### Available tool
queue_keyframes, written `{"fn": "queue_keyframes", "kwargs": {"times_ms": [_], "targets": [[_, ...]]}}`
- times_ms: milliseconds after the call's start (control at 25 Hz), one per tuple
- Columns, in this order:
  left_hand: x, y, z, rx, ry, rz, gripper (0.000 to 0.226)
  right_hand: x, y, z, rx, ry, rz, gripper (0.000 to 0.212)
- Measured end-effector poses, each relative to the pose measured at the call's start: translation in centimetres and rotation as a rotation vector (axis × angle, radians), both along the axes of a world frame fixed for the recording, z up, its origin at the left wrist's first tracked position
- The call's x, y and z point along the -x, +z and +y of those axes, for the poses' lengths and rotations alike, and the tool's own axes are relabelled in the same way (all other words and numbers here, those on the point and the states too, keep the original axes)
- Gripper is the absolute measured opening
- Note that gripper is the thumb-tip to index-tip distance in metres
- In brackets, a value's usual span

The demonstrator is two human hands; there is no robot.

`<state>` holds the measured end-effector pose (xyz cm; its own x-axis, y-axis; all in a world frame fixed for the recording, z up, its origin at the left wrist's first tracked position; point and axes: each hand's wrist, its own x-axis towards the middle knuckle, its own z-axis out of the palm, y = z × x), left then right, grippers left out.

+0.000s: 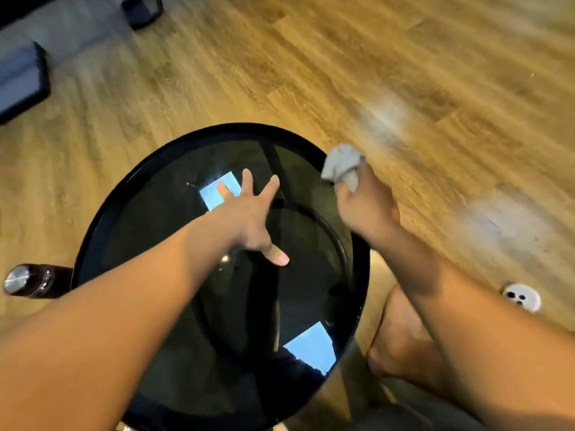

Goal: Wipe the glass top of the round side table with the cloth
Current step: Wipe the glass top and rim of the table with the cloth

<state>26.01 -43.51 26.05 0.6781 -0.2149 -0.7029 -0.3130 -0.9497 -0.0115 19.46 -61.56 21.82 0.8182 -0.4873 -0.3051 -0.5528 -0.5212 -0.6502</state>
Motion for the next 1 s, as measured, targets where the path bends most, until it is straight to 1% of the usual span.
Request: {"fn": "queue_keyframes", "kwargs": {"times_ms": [120,160,240,320,360,440,520,560,600,680,720,800,840,920,960,1000], "targets": [[-0.2,-0.2,0.2,0.001,-0.017,0.007,0.154,-10.0,0.9,-0.6,0.015,0.325,0.097,0.038],[-0.2,-0.2,0.1,0.014,-0.015,0.012,0.154,-12.8,1.3,-0.3,0.032,0.404,0.134,0.039],[0.0,-0.1,0.2,0.014,-0.009,0.011,0.154,-17.3,2.0,1.1,0.024,0.503,0.181,0.049],[0.1,0.1,0.2,0.004,-0.011,0.006,0.153,-19.2,2.1,2.0,-0.037,0.545,0.201,0.058],[0.1,0.1,0.2,0.007,-0.007,0.013,0.153,-19.0,1.9,1.9,-0.090,0.514,0.196,0.060],[0.1,0.2,-0.1,0.019,0.000,0.029,0.152,-16.5,1.5,1.0,-0.233,0.422,0.103,0.052],[-0.1,0.1,0.0,0.023,0.001,0.022,0.152,-12.6,1.0,-0.2,-0.384,0.286,0.001,0.039],[-0.2,0.2,0.1,0.023,0.001,0.013,0.153,-10.1,0.8,-0.7,-0.439,0.210,-0.030,0.036],[0.0,0.2,0.1,0.021,-0.004,0.003,0.153,-7.4,0.5,-1.0,-0.465,0.131,-0.065,0.039],[0.5,0.5,-0.1,0.022,-0.010,-0.017,0.151,-1.4,-0.6,-0.4,-0.417,-0.067,-0.132,0.041],[0.9,0.7,-0.2,0.025,-0.014,-0.029,0.150,2.0,-1.2,0.7,-0.389,-0.213,-0.169,0.038],[0.8,1.2,-0.2,0.017,-0.035,-0.071,0.147,8.3,-1.5,4.7,-0.400,-0.517,-0.225,0.032],[0.8,1.3,-0.2,0.017,-0.041,-0.074,0.147,11.5,-1.4,7.2,-0.394,-0.602,-0.208,0.032],[0.8,1.1,0.1,0.026,-0.050,-0.081,0.148,16.2,-0.1,11.2,-0.368,-0.618,-0.163,0.043],[0.7,1.0,0.3,0.026,-0.053,-0.092,0.148,16.8,0.4,11.8,-0.351,-0.603,-0.157,0.045],[0.6,0.8,0.4,0.028,-0.052,-0.097,0.148,16.0,0.5,11.0,-0.309,-0.597,-0.162,0.043]]}}
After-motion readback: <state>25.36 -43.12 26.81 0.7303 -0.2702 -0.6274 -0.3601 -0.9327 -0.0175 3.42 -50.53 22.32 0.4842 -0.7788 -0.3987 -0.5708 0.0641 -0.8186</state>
